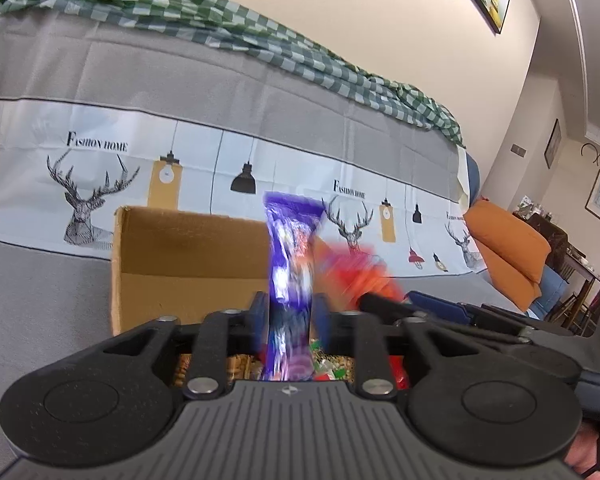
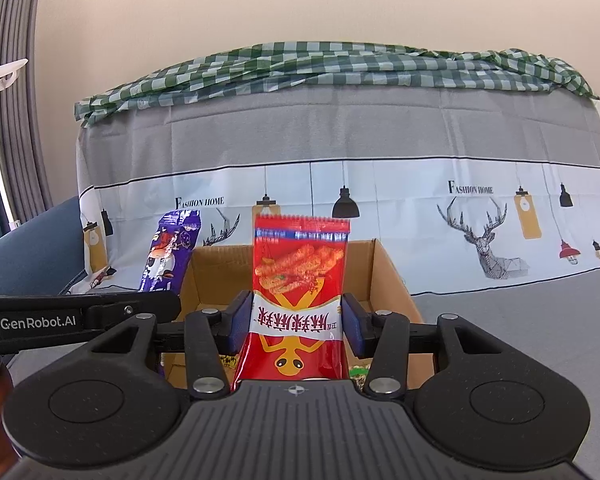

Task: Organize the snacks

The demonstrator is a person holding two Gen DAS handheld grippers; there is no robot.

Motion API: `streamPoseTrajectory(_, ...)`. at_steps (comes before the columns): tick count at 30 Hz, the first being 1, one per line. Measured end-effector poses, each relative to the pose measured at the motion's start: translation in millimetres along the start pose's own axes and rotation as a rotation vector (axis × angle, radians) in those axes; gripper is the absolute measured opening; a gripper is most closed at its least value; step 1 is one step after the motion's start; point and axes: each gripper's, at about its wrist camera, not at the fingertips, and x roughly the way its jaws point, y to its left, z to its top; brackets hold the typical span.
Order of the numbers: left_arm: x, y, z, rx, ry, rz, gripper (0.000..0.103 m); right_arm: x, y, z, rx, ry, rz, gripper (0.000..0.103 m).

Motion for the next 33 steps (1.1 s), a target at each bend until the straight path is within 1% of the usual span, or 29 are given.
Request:
streamPoseTrajectory(1,-1,0,-1,-0.005,-0.01,0.021,0.054,2,1,-1,-0.002,0.014,-0.001,0.067)
streamPoseTrajectory(2,-1,1,-1,-0.01,-0.016,0.029,0.058,5,1,-1,-0.005,0.026,-0.016,0.075)
streamPoseTrajectory(3,-3,3,0,-0.02,-0.023,0.033,0.068,5,1,-1,-0.006,0.024,-0.047,0.079)
streamPoseTrajectory(4,-5,5,0,-0.029,-0.03,0.036,0.075,5,-1,0,0.004,0.019,-0.064,0.086)
streamPoseTrajectory(5,-7,6,0,-0.036,-0.036,0.04,0.077,4,-4,0,0.025,0.017,-0.061,0.09)
streamPoseTrajectory(7,-12,7,-1,-0.036,-0.044,0.047,0.084,4,-9,1,0.061,0.022,-0.06,0.093)
streamPoseTrajectory(9,-20,5,-3,-0.014,-0.057,0.062,0.084,3,-11,0,0.071,0.025,-0.071,0.097)
streamPoseTrajectory(11,-31,-1,-6,0.025,-0.079,0.088,0.087,0,-10,-2,0.064,0.021,-0.082,0.101)
streamPoseTrajectory(12,-36,-4,-7,0.042,-0.092,0.105,0.091,-3,-10,-3,0.057,0.015,-0.092,0.102)
streamPoseTrajectory(14,-50,-9,-9,0.056,-0.117,0.144,0.093,-9,-10,-3,0.051,0.007,-0.105,0.102)
streamPoseTrajectory(16,-62,-12,-14,0.046,-0.103,0.144,0.093,-14,-11,-4,0.064,0.013,-0.105,0.102)
streamPoseTrajectory(18,-71,-15,-21,0.046,-0.076,0.175,0.093,-20,-12,-6,0.086,0.04,-0.111,0.102)
streamPoseTrajectory(21,-84,-18,-33,0.031,-0.017,0.196,0.095,-32,-12,-14,0.105,0.07,-0.133,0.102)
streamPoseTrajectory(22,-86,-18,-38,0.02,0.011,0.223,0.103,-36,-12,-18,0.111,0.084,-0.139,0.102)
streamPoseTrajectory(24,-90,-18,-48,-0.017,0.066,0.269,0.102,-45,-11,-28,0.106,0.113,-0.146,0.102)
streamPoseTrajectory(27,-93,-19,-62,-0.055,0.141,0.323,0.102,-62,-14,-51,0.108,0.128,-0.152,0.102)
streamPoseTrajectory(29,-90,-23,-71,-0.037,0.188,0.331,0.102,-71,-17,-60,0.119,0.13,-0.142,0.102)
streamPoseTrajectory(31,-83,-30,-78,0.004,0.231,0.326,0.102,-74,-18,-62,0.132,0.131,-0.133,0.102)
streamPoseTrajectory(33,-75,-33,-83,0.022,0.254,0.331,0.102,-69,-17,-62,0.137,0.147,-0.123,0.102)
